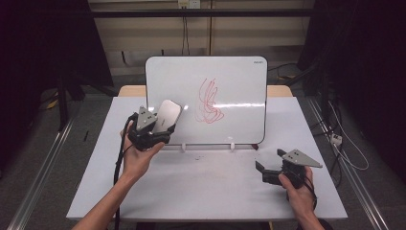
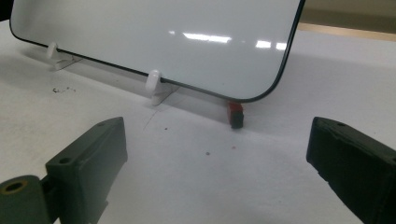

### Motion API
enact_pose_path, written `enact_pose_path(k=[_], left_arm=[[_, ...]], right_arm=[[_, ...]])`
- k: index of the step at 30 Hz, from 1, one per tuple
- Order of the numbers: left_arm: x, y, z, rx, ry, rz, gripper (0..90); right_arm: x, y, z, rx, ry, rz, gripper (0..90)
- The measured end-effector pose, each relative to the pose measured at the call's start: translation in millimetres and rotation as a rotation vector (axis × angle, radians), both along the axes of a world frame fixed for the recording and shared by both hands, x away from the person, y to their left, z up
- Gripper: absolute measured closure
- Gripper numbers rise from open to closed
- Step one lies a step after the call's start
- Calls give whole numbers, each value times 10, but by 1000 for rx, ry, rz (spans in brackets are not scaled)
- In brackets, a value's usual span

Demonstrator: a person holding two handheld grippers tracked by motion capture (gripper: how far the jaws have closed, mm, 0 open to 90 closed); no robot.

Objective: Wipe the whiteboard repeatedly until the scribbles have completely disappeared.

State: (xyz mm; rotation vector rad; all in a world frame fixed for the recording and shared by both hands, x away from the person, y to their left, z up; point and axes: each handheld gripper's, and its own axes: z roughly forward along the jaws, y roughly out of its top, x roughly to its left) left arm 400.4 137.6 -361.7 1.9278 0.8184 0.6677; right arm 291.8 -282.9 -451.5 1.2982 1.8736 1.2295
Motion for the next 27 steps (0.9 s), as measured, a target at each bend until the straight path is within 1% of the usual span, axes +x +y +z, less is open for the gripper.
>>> enact_pose_path(k=[3, 5, 6, 7, 8, 10, 11, 13, 15, 17, 23, 27], left_arm=[[-8, -32, 6, -4, 1, -10, 311], [-10, -64, 19, 0, -6, -13, 311], [-9, -76, 32, 9, -9, -16, 311], [-9, -93, 44, 7, -15, -15, 311], [-5, -107, 66, 18, -17, -16, 311], [3, -126, 94, 14, -25, -18, 311], [11, -141, 108, 7, -26, -17, 311], [28, -167, 139, 20, -41, -23, 311], [47, -193, 163, 21, -46, -23, 311], [64, -212, 181, 13, -47, -23, 311], [103, -281, 225, 23, -61, -23, 311], [152, -349, 292, 27, -73, -30, 311]], right_arm=[[2, -3, -2, 1, 2, -2, 53], [-1, -11, 1, 2, 0, -5, 52], [-2, -13, 0, 0, -1, -5, 52], [-5, -15, -2, -1, -1, -2, 52], [-11, -16, -4, 1, -1, 0, 52], [-28, -25, -8, 3, 2, 0, 52], [-33, -33, -8, 6, 0, 0, 52], [-35, -47, -5, 9, -3, -5, 52], [-26, -50, -8, 5, -3, -2, 52], [-24, -42, -8, 3, -1, 0, 52], [-26, -21, -6, 2, -1, 7, 52], [-31, -21, 0, 1, -1, 2, 52]])
